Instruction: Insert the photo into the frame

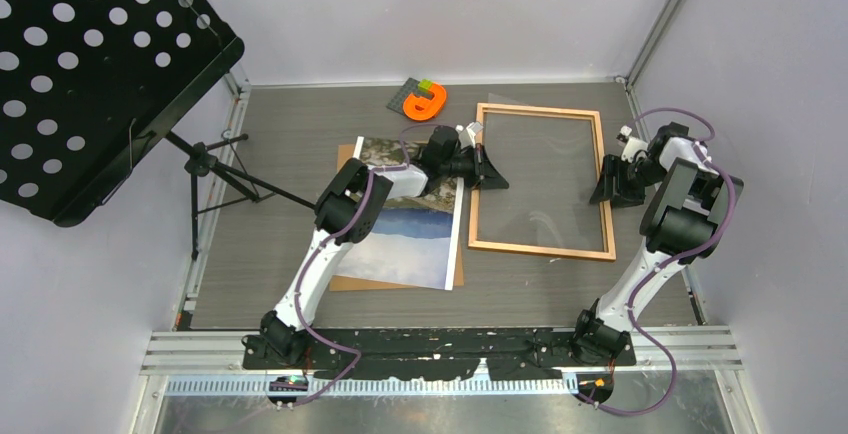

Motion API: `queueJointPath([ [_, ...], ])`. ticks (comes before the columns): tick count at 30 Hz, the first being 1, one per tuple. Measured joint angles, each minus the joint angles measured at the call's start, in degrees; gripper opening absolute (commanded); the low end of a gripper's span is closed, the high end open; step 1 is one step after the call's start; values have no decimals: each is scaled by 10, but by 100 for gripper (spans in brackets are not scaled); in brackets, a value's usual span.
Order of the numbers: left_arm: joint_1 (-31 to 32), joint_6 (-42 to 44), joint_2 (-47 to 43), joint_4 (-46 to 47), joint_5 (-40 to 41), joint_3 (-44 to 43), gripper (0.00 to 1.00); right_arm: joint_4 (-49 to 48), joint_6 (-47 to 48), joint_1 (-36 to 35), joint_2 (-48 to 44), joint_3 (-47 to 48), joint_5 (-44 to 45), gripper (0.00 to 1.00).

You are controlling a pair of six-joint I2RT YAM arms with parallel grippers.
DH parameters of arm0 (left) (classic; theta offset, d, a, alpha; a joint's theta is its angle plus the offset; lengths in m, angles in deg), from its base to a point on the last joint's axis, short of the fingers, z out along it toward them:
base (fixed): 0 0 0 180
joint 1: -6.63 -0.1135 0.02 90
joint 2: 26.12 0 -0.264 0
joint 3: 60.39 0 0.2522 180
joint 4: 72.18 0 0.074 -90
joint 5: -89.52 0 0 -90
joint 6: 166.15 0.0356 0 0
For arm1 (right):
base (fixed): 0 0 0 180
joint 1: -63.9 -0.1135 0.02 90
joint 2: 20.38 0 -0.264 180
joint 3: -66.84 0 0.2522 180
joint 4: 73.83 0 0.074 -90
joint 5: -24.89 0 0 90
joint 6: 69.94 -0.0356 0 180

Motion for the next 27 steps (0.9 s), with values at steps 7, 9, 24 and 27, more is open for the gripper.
queueJointPath([
  [7,0,1,0,0,2,-1,0,0,0,2,0,0,-3,60],
  [9,0,1,0,2,2,-2,0,0,0,2,0,0,-4,60],
  [24,1,0,0,17,17,-2,0,-1,-1,4,0,5,-8,46],
  [27,0,0,0,17,19,-2,0,0,-3,4,2,7,-7,38],
])
